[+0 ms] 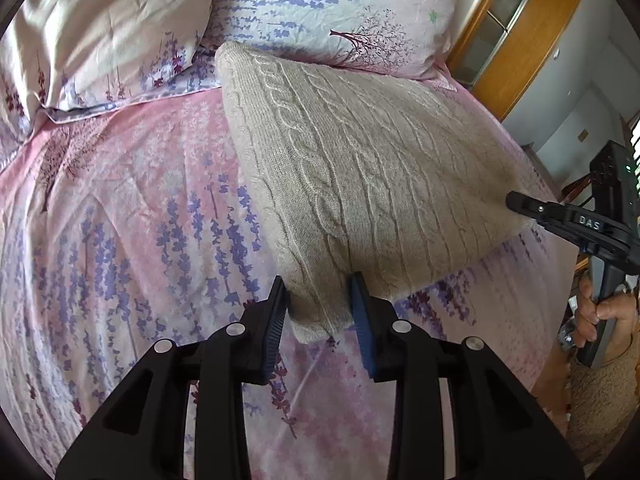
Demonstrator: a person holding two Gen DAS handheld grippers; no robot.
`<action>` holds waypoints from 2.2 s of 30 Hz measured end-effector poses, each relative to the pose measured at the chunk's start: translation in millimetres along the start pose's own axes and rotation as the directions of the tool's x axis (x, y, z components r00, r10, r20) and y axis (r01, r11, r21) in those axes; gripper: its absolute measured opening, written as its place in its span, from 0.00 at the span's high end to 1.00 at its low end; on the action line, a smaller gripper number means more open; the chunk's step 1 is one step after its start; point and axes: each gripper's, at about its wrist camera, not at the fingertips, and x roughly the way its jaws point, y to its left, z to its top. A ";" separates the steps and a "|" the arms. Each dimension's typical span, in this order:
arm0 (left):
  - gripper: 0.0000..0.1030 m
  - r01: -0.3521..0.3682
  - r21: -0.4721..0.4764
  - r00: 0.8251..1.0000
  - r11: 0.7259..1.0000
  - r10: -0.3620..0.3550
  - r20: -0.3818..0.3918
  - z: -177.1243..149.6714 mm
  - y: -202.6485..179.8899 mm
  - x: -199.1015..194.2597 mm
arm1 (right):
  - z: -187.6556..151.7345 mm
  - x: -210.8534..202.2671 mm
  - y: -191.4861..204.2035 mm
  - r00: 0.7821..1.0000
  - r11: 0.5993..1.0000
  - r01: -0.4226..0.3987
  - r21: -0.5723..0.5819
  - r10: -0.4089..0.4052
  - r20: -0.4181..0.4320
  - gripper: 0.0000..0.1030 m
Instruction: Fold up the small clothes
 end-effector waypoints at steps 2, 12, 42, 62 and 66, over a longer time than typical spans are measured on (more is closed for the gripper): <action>0.67 -0.013 0.019 1.000 1.000 0.013 0.002 0.5 -3.1 0.6 | -1.0 0.9 -3.2 1.000 1.000 0.002 -0.001 -0.002 0.003 0.92; 0.36 0.152 -0.090 0.986 0.984 -0.144 0.088 19.3 26.2 -37.0 | 15.2 -20.4 6.5 0.999 1.000 -0.001 0.002 0.001 0.045 0.38; 0.62 0.390 -0.407 0.920 0.826 -0.366 0.139 87.2 67.0 46.0 | 68.6 48.6 19.7 0.938 0.931 -0.320 0.176 0.337 -0.076 0.69; 0.41 0.117 -0.415 0.989 0.902 -0.066 0.136 58.9 162.7 -12.2 | 45.9 119.3 157.8 0.985 0.977 -0.107 -0.184 0.078 -0.156 0.45; 0.33 -0.027 -0.289 0.969 0.957 0.095 0.226 63.9 127.1 -52.6 | 50.9 74.9 167.3 0.997 0.973 -0.054 -0.226 0.065 0.040 0.40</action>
